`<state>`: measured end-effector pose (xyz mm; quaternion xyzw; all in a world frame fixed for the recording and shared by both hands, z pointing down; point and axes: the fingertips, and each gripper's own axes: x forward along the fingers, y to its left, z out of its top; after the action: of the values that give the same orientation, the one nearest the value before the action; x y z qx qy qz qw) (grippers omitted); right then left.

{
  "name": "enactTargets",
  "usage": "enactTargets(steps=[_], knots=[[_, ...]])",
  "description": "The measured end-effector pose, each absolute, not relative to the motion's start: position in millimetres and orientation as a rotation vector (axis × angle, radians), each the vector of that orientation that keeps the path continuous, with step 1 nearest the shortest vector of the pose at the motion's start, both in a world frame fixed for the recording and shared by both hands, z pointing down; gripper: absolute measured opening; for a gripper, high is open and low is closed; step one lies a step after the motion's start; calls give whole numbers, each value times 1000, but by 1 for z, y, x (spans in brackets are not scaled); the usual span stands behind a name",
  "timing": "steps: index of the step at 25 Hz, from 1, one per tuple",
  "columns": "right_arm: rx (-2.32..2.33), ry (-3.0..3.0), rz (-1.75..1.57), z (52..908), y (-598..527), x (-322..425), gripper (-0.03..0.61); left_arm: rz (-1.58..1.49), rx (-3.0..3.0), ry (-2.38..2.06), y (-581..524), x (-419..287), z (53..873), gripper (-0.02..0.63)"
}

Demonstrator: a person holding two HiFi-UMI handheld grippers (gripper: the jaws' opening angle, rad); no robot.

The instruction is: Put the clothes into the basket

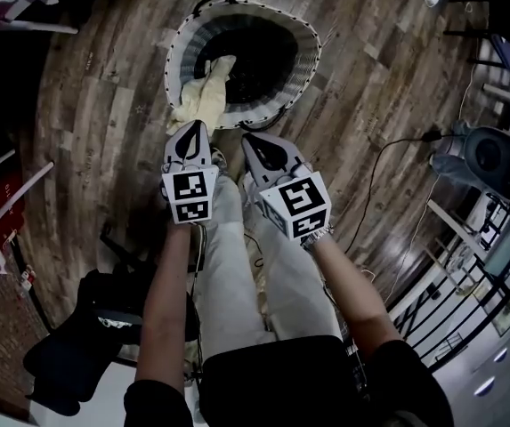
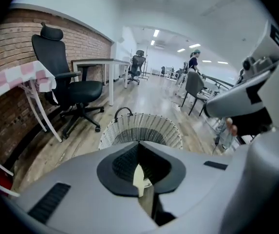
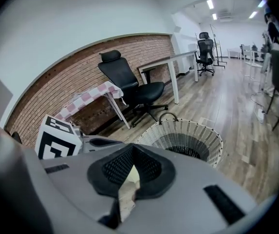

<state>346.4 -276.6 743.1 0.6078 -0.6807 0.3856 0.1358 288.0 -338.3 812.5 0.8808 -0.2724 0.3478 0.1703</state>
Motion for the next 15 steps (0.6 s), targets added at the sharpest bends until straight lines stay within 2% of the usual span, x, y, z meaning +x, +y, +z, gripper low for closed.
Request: enactTargets(steps=[15], knots=[[1934, -1960, 1069, 659, -276, 359, 9, 755, 2565, -734, -315, 316, 680, 14]])
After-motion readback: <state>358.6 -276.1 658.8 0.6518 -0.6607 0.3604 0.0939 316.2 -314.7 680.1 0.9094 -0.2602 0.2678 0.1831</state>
